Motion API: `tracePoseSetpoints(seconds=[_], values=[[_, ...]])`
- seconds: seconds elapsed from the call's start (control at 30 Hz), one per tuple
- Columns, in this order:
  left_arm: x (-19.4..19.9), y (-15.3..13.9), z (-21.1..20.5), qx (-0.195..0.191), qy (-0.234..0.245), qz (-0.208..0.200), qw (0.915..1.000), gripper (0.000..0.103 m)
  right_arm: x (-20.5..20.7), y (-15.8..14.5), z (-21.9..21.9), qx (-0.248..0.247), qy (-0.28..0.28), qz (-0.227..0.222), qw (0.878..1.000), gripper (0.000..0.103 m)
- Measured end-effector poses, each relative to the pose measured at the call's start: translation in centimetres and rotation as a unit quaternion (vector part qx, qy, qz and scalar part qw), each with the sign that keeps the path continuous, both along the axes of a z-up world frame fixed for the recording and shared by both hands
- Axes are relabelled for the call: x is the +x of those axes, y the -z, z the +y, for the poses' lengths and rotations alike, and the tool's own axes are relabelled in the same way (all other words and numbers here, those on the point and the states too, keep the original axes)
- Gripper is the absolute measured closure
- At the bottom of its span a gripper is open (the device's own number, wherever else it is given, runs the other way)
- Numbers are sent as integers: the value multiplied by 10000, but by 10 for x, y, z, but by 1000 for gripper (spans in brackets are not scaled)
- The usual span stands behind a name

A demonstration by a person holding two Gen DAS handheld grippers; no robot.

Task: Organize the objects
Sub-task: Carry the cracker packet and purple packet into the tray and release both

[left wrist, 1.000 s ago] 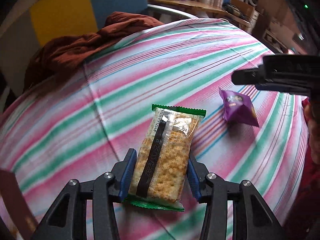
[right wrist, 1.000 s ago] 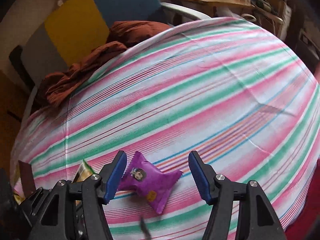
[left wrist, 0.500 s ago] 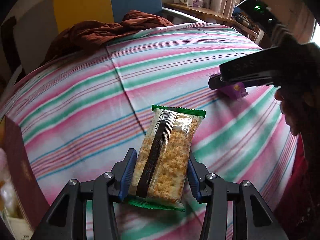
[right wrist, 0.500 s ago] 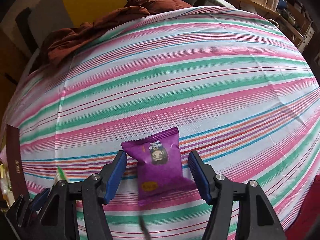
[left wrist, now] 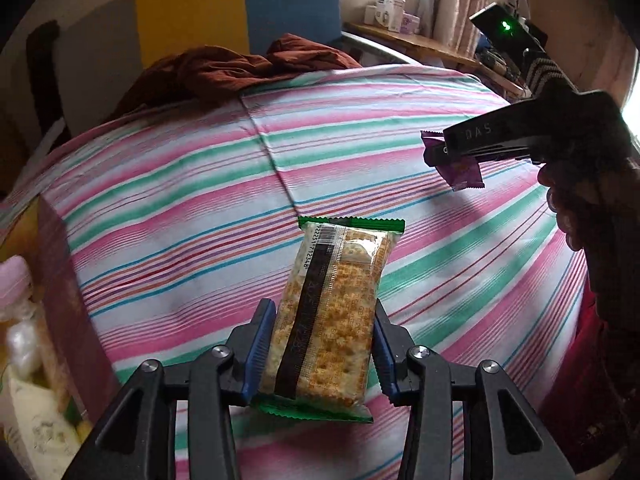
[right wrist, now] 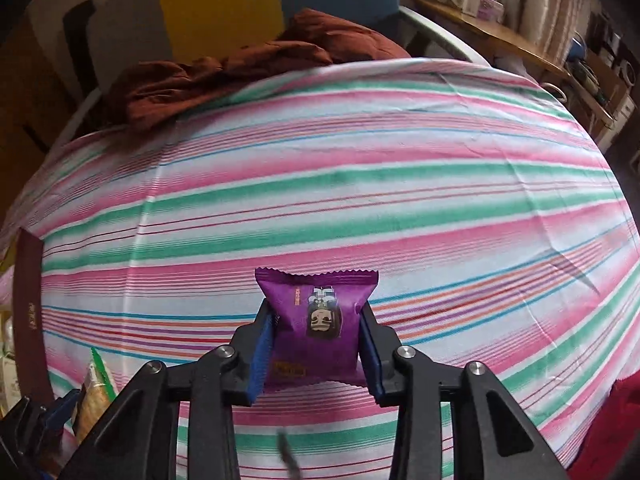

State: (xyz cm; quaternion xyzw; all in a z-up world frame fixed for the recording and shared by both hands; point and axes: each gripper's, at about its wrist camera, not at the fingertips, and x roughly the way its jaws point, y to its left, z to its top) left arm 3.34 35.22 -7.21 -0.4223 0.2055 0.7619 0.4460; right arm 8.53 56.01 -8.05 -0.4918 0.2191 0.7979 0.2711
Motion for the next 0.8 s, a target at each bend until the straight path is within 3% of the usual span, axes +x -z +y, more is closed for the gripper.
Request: tracePoseSetpoints(seconds=[0.27, 0.5, 0.8], values=[[-5, -42, -42, 432, -481, 354, 9973, 57, -15, -17, -23, 166, -591, 263, 9978, 65], [-13, -79, -82, 739, -1043, 807, 9885, 57, -18, -17, -29, 136, -737, 298, 9967, 65], [-26, -95, -131, 823, -1639, 1065, 9773, 57, -29, -17, -50, 102, -1089, 150, 9939, 65]])
